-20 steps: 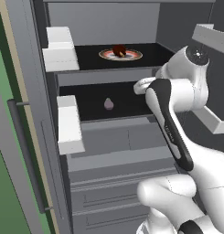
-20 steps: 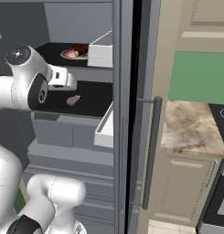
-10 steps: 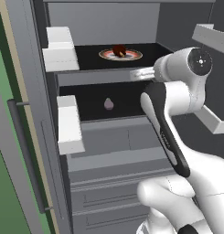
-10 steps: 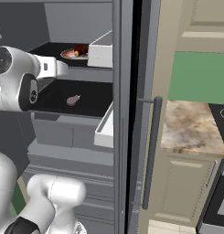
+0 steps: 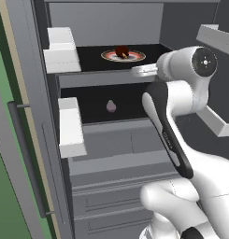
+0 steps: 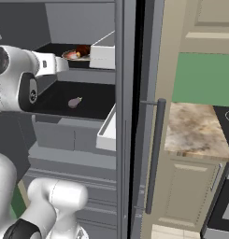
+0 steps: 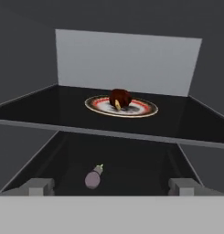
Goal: Transport the steak from the fridge to the microwave and turn on the microwave.
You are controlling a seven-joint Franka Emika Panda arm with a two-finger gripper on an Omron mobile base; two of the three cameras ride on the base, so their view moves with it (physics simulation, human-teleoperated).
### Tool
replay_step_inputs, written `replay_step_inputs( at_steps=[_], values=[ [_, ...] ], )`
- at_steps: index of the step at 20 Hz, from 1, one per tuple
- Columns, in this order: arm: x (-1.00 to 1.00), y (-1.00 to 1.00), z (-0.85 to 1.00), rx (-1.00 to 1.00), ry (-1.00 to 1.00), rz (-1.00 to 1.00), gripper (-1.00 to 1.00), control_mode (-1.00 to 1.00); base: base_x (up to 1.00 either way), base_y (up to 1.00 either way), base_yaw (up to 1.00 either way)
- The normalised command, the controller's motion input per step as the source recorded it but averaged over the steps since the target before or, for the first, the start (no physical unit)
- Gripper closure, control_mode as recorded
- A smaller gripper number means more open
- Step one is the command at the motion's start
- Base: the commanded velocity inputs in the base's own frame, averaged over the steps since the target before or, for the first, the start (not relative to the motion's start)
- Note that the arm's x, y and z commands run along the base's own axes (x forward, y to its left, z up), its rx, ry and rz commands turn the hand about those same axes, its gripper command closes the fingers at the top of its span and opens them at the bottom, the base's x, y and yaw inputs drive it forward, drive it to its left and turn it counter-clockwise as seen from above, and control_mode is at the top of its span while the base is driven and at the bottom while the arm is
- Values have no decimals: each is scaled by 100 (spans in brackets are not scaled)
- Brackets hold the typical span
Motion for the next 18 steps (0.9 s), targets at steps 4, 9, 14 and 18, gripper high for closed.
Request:
replay_step_inputs(
  at_steps=[4,9,14,18],
  values=[
    [21,0,7,0,0,-1,-100,-100,0,0,0],
    [41,0,0,0,3,0,-100,-100,0,0,0],
    [48,0,0,0,2,0,-100,-100,0,0,0],
    [50,0,0,0,3,0,-100,-100,0,0,0]
  ],
)
